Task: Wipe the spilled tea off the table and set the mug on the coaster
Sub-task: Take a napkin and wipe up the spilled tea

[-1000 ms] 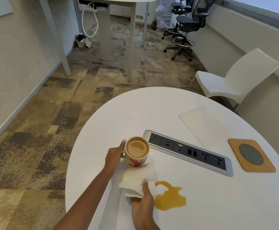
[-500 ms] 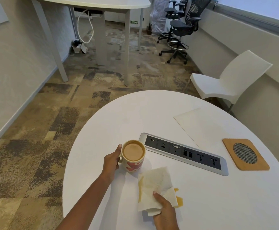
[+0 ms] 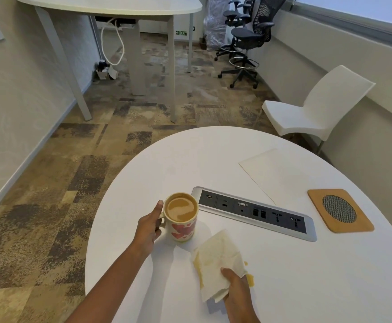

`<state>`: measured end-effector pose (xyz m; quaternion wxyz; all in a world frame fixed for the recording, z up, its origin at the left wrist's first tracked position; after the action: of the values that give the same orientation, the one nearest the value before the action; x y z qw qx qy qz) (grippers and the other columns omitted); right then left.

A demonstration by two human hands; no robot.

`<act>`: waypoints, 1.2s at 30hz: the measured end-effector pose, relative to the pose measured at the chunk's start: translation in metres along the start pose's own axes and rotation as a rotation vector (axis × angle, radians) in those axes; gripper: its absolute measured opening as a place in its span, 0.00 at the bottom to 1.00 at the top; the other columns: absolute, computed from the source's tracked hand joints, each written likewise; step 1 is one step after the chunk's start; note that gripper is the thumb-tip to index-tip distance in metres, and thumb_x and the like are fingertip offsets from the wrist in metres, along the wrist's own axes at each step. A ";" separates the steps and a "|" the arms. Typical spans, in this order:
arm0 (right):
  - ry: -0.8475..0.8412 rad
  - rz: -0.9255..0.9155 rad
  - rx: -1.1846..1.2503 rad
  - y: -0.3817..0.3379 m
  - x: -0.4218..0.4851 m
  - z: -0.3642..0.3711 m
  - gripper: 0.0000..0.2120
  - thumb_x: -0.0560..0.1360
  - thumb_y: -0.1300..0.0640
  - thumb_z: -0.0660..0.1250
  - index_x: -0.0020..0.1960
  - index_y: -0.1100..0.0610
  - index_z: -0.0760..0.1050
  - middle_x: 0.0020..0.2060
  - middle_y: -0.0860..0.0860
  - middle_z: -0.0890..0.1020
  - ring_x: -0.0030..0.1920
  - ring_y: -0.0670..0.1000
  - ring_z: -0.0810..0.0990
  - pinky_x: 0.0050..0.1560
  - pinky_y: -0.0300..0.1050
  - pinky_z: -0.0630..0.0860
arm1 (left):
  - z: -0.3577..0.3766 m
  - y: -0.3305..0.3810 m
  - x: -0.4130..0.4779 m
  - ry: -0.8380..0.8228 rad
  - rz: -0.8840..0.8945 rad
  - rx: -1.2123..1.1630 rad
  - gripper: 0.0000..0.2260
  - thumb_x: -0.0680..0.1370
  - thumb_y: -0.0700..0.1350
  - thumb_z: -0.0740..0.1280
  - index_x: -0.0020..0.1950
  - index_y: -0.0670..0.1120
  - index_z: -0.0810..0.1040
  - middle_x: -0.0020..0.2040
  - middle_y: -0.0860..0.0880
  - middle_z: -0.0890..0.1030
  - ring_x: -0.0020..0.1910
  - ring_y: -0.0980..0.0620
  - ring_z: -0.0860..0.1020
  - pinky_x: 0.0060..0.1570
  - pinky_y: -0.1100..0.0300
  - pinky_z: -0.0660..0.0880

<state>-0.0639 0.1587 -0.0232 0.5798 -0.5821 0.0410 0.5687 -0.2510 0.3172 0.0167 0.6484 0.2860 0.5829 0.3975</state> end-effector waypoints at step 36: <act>-0.651 0.160 0.634 -0.018 -0.036 0.157 0.13 0.81 0.61 0.50 0.61 0.60 0.69 0.45 0.62 0.84 0.44 0.58 0.85 0.42 0.52 0.83 | 0.049 0.097 -0.070 0.012 0.099 -0.105 0.18 0.76 0.53 0.66 0.29 0.48 0.68 0.26 0.50 0.63 0.20 0.56 0.58 0.14 0.73 0.58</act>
<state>-0.1602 0.2556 0.0635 0.6662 -0.1623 0.0736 0.7242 -0.2211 0.3133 0.1423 0.6384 0.2777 0.5503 0.4610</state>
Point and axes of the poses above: each hand's wrist, its own x-axis towards the middle knuckle, its own z-axis out of the palm, y = z × x, the point moved 8 cm from there along x, towards the middle knuckle
